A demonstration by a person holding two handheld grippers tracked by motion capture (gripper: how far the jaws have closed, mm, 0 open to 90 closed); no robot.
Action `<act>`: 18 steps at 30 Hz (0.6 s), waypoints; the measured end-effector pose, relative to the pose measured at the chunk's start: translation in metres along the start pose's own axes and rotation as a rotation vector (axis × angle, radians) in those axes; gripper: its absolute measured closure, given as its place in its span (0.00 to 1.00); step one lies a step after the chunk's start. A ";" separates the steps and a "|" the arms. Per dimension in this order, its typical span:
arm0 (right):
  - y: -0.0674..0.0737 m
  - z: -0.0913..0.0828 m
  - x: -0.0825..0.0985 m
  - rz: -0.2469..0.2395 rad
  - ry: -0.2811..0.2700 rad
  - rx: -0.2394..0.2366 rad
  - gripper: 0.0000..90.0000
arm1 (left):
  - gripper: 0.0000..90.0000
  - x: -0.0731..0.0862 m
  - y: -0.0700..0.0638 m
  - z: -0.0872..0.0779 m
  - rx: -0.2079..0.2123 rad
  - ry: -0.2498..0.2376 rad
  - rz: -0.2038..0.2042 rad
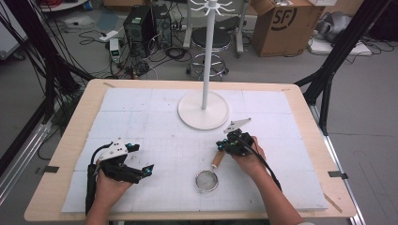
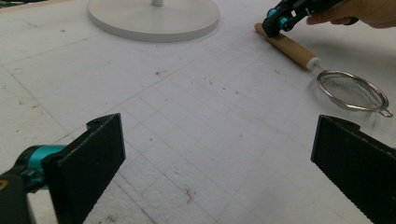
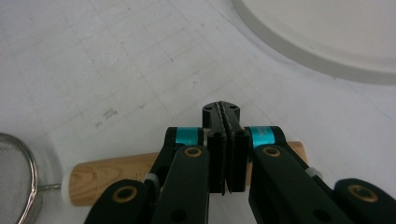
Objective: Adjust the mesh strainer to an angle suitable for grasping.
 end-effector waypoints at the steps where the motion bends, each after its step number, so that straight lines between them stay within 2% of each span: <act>1: -0.002 -0.002 0.003 0.005 -0.002 -0.001 0.99 | 0.04 0.000 0.000 0.000 -0.001 0.000 0.000; 12: -0.011 -0.023 0.024 0.052 -0.011 0.007 0.99 | 0.04 -0.002 -0.002 0.005 0.011 0.007 0.007; 14: -0.012 -0.026 0.028 0.039 -0.011 0.019 0.99 | 0.04 -0.002 -0.002 0.006 0.015 0.011 0.009; 18: -0.012 -0.034 0.036 0.048 -0.011 0.030 0.99 | 0.04 -0.003 -0.002 0.008 0.018 0.014 0.013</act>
Point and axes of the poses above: each handheld gripper's, and its own axes: z roughly forward along the jaws, x roughly out of its underside, y roughly to its left, the point moved 1 cm from there along z, roughly forward along the jaws, and after that the axes turned 10 degrees about z, right-handed, at the moved point
